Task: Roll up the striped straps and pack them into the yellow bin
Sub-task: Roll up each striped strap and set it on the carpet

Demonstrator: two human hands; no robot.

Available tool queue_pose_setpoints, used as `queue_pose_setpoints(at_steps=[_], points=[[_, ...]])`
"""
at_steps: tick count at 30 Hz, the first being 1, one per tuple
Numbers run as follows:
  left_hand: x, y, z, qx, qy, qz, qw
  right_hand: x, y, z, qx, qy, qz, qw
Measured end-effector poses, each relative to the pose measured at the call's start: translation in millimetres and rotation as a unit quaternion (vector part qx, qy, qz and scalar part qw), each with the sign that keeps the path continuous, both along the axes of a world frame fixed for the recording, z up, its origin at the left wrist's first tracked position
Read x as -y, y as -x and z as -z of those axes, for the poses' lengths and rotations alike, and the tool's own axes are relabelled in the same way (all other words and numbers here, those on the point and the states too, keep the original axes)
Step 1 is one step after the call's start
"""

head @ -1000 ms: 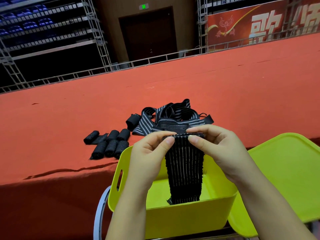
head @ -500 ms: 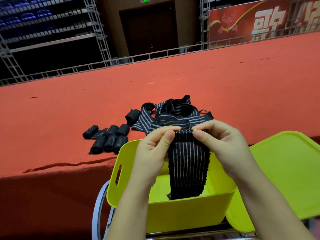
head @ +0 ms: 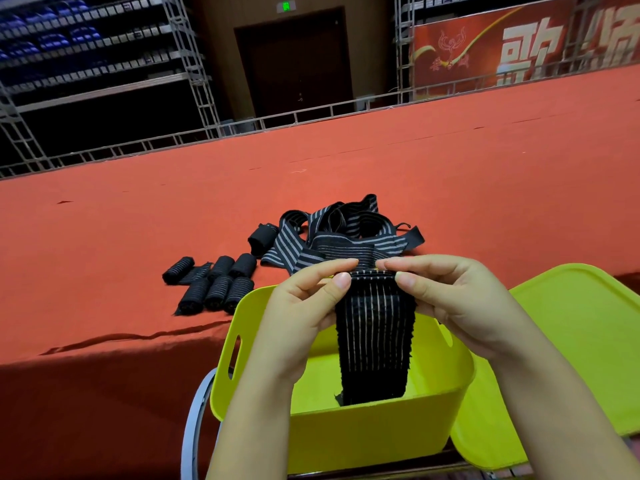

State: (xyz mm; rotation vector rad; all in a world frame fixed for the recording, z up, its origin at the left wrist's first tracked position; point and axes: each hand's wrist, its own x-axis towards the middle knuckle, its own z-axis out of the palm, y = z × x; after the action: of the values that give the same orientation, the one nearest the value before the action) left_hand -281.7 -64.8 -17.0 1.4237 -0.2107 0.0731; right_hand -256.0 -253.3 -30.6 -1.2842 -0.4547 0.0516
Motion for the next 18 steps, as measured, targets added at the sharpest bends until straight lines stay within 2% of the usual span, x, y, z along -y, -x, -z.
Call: queue_pose_setpoints(at_steps=[8, 13, 18], points=[[-2.3, -1.0, 2.2, 0.010, 0.000, -0.005, 1.000, -3.4, 0.8, -1.4, -0.014, 0.006, 0.044, 0.999], [-2.8, -1.1, 4.6, 0.025, -0.024, -0.016, 0.999, -4.5, 2.8, -0.9, -0.012, 0.036, 0.043, 0.998], [-3.3, -2.1, 6.3, 0.045, -0.022, -0.033, 0.998, -8.1, 3.7, -1.7, -0.028, 0.020, 0.046, 0.998]])
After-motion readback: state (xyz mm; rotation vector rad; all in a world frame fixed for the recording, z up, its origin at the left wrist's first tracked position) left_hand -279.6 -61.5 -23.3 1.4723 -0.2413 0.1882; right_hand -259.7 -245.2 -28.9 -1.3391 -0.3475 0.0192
